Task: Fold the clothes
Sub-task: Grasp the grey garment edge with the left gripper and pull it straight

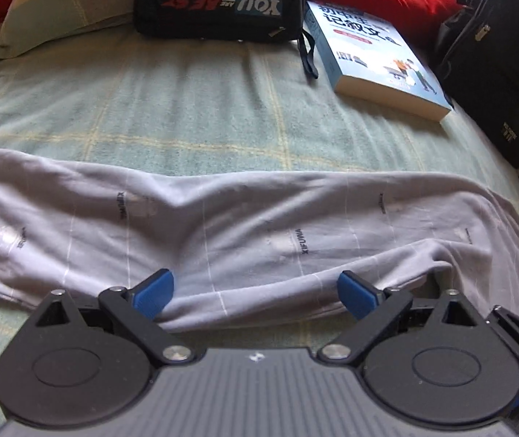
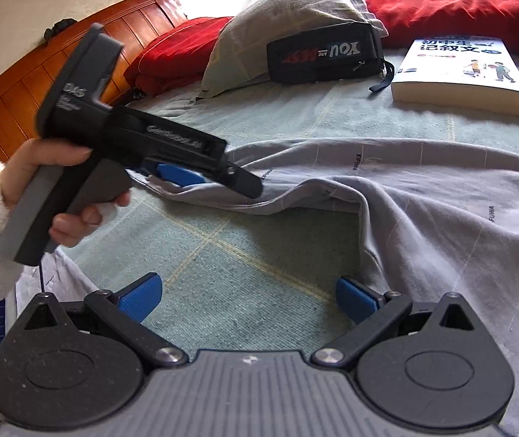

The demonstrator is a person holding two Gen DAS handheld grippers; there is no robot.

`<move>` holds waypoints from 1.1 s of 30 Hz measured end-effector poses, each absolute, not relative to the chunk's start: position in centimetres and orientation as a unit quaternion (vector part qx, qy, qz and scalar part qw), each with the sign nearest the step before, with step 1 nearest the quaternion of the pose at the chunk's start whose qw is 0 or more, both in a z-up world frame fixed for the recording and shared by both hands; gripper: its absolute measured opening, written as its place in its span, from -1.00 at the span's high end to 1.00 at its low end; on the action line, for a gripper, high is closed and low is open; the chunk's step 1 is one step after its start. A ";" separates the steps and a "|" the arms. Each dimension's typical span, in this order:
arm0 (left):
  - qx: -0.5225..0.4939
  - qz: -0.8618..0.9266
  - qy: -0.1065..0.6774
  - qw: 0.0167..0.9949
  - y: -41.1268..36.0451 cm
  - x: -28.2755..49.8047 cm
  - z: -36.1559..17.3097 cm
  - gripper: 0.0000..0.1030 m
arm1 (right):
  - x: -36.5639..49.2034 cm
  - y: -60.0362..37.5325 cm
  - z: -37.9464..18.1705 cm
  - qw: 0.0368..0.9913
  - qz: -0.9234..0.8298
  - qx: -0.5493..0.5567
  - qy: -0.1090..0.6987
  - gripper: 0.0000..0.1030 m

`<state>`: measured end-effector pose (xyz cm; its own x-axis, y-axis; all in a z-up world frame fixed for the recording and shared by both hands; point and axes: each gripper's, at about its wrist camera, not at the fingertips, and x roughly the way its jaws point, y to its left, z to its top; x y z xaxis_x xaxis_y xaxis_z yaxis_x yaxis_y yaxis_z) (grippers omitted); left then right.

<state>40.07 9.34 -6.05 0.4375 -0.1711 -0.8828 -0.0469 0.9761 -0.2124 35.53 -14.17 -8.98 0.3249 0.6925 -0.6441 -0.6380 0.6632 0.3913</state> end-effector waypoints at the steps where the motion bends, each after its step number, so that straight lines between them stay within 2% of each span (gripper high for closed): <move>1: -0.101 -0.036 0.526 0.844 9.3 40.3 -5.6 -0.87 | 35.5 -14.1 -9.0 0.814 0.408 0.031 0.413 -1.00; 5: -0.103 -0.014 0.496 0.862 8.5 43.1 -4.0 -0.87 | 35.4 -13.9 -9.0 0.815 0.407 0.024 0.411 -1.00; 11: -0.023 0.061 0.504 0.861 5.6 47.2 -6.7 -0.83 | 35.6 -14.1 -9.1 0.814 0.409 0.028 0.411 -1.00; 15: 0.010 0.043 0.498 0.866 5.2 44.4 -7.1 -0.85 | 35.8 -14.3 -9.0 0.813 0.410 0.035 0.413 -1.00; 25: -0.031 0.033 0.478 0.877 6.6 38.0 -7.4 -0.89 | 35.6 -14.0 -8.8 0.817 0.405 0.025 0.410 -1.00; 30: -0.025 0.046 0.450 0.891 7.3 39.3 -5.0 -0.87 | 35.8 -14.0 -8.9 0.817 0.405 0.030 0.410 -1.00; 33: -0.061 0.062 0.445 0.891 8.7 42.1 -4.7 -0.87 | 35.8 -13.9 -9.0 0.817 0.405 0.027 0.409 -1.00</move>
